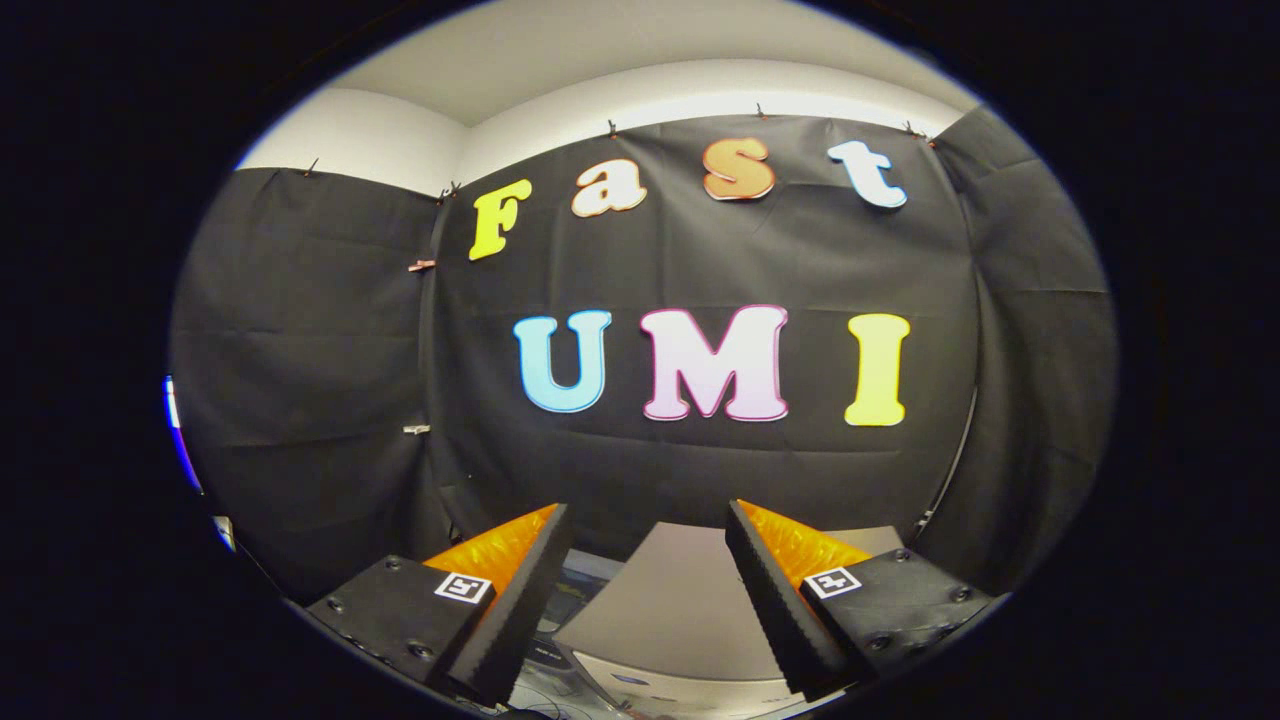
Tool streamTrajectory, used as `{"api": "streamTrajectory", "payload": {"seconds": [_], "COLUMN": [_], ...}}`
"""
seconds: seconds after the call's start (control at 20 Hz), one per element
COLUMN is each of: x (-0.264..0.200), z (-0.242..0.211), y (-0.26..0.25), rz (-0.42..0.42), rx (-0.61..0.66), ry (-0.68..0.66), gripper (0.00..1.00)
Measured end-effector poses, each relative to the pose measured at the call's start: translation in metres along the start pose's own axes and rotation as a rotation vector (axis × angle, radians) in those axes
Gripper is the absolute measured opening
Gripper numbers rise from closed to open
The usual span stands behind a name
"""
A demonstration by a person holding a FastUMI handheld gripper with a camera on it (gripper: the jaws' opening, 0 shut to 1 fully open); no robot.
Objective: Put the clothes into the washing machine and then close the washing machine lid.
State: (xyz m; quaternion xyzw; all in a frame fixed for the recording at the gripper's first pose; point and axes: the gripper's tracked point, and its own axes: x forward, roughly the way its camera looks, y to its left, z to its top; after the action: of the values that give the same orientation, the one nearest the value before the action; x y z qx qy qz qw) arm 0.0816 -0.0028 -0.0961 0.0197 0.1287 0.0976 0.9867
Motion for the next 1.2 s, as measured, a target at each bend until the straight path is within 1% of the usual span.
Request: {"api": "streamTrajectory", "payload": {"seconds": [0.15,0.35,0.5,0.7,0.85,1.05,1.2], "x": [-0.034,-0.083,-0.106,-0.121,-0.131,-0.139,-0.145], "z": [0.011,0.017,0.015,0.012,0.015,0.018,0.02], "y": [-0.016,-0.025,-0.023,-0.022,-0.023,-0.04,-0.042], "rz": [-0.048,-0.094,-0.114,-0.128,-0.13,-0.174,-0.19], "rx": [-0.025,-0.042,-0.072,-0.075,-0.039,-0.027,-0.008], "ry": [-0.046,-0.104,-0.107,-0.094,-0.107,-0.128,-0.143], "gripper": [0.98,0.98,0.98,0.97,0.96,0.96,0.96]}}
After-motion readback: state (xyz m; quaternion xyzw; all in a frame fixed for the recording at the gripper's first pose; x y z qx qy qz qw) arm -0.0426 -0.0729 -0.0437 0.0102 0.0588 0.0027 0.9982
